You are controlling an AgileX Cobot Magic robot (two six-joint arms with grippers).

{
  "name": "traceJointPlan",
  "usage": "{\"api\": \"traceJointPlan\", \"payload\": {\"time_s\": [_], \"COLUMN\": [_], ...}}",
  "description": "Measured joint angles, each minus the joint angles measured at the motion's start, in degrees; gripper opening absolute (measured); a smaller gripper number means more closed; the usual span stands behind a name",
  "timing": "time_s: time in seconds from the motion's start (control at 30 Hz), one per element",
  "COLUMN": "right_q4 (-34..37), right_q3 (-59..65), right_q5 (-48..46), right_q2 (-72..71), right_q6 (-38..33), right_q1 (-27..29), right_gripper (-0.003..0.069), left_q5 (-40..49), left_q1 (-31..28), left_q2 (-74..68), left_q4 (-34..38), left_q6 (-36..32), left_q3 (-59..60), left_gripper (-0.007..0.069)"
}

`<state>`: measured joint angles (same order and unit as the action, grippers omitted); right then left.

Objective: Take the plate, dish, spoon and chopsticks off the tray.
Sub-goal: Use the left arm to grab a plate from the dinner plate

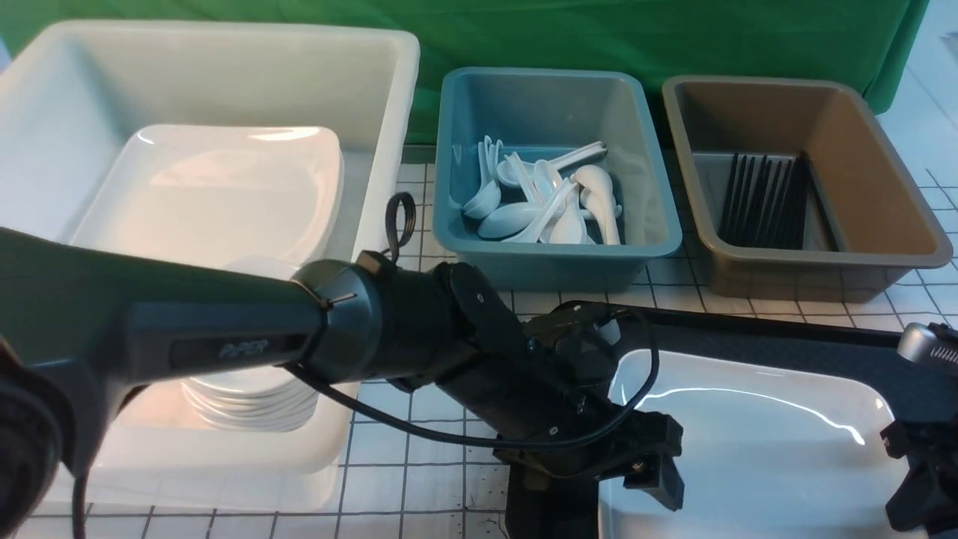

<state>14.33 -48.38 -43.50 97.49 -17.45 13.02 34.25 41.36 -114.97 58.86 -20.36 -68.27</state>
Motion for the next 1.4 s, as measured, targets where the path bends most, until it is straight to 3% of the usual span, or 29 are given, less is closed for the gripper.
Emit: {"api": "traceJointPlan", "payload": {"time_s": [0.17,0.37,0.5,0.6,0.77,1.07,1.13,1.2,1.27,1.4], "right_q4": [-0.88,5.82,5.83,5.46,4.63,3.57,4.17,5.79,8.24,12.14], "right_q3": [-0.22,-0.23,-0.28,-0.33,-0.33,-3.89,-4.38,-5.14,-5.51,-5.51], "right_q5": [0.95,-2.94,-3.41,-3.42,-3.42,-10.36,-11.04,-11.97,-12.59,-11.56], "right_q2": [0.0,0.0,0.06,0.06,0.06,-2.22,-4.02,-7.93,-13.21,-23.82], "right_q6": [-1.03,-9.53,-13.3,-13.69,-14.31,-11.22,-10.3,-8.82,-8.3,-8.25], "right_q1": [0.46,0.72,1.08,1.08,1.54,1.54,1.54,1.47,1.07,0.51], "right_gripper": [0.0151,0.0155,0.0154,0.0154,0.0154,0.0143,0.0167,0.0239,0.0323,0.0402], "left_q5": [-1.54,-3.18,-2.91,-2.77,-1.3,1.14,1.85,3.67,4.87,7.25], "left_q1": [1.43,2.73,2.71,2.65,2.17,0.27,-0.55,-2.36,-4.24,-7.31], "left_q2": [-1.18,-1.81,-2.54,-2.75,-3.03,-0.01,1.5,4.38,7.22,11.59], "left_q4": [5.25,10.03,11.53,11.68,13.31,12.31,12.31,12.31,12.25,12.86], "left_q6": [-6.34,-12.71,-13.13,-13.13,-12.72,-15.39,-15.39,-15.23,-15.03,-13.92], "left_q3": [-0.05,-0.39,-1.21,-1.51,-1.7,-1.7,-1.76,-2.24,-2.37,-2.38], "left_gripper": [0.0543,0.0516,0.0477,0.0452,0.0307,0.0269,0.025,0.022,0.022,0.022]}}
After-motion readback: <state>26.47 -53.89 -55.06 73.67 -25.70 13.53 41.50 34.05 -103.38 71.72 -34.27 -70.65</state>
